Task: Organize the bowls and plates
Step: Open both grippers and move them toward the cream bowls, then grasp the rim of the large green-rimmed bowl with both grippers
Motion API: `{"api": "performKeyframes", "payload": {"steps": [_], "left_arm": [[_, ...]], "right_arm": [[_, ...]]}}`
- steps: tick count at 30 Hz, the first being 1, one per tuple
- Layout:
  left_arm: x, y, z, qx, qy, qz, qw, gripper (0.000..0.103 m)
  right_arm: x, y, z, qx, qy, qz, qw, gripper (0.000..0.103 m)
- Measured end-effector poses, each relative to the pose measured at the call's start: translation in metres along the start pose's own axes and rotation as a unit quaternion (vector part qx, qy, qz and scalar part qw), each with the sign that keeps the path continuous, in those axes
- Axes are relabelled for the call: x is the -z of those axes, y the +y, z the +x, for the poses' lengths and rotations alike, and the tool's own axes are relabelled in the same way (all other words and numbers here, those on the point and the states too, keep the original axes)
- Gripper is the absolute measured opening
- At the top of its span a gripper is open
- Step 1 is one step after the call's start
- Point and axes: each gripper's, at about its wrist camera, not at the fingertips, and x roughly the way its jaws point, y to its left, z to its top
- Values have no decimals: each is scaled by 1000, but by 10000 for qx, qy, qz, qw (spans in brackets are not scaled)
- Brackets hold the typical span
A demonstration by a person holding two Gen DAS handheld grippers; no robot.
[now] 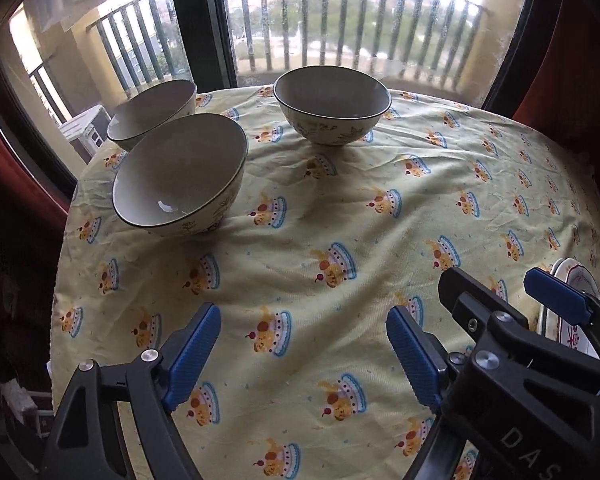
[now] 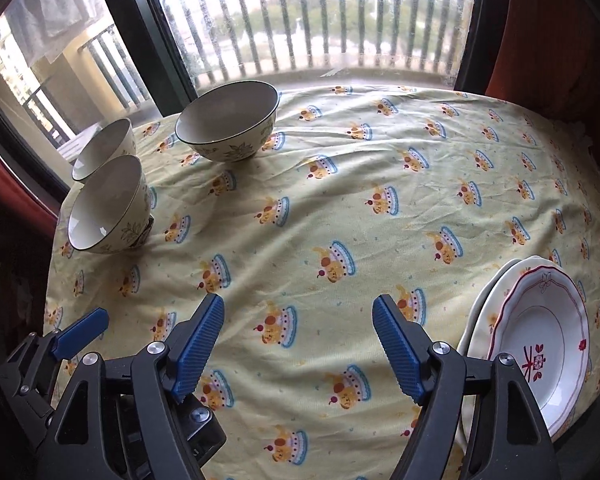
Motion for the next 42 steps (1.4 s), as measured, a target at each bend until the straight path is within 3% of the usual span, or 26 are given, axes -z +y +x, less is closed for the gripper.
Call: {"api": "performKeyframes", "payload": {"steps": [2,5,16,21,26,28,30,38,42], "left_arm": [[-6,12,1,-211,-171,96,9996,84],[-15,31,4,-243,-203,189,9993,82],[-51,94,25,-424,-438,-198,9979,76],[-66,116,45,-431,-371,-482,9972,63],[-77,132,60,-546,-357,-512,9966,61],[-79,135,65,-552,-342,-531,9965,60],[-82,138,70,-476,-328,-560,9968,52],[-91,141,84,-339,-242,-567,9975,38],[-91,143,86,-442,-193,-549,9973,34]], "right_arm": [[-3,15,3,-113,-109,-30,9999,80],[-11,36,8,-94,-125,-56,9999,80],[-50,104,32,4,-329,-200,9993,80],[-68,129,52,33,-372,-265,9990,79],[-78,139,69,93,-391,-66,9992,77],[-81,144,75,137,-398,-81,9991,72],[-83,148,81,116,-367,-86,9992,60],[-93,152,100,105,-274,49,9996,43],[-96,157,106,-29,-237,-50,9997,22]]}}
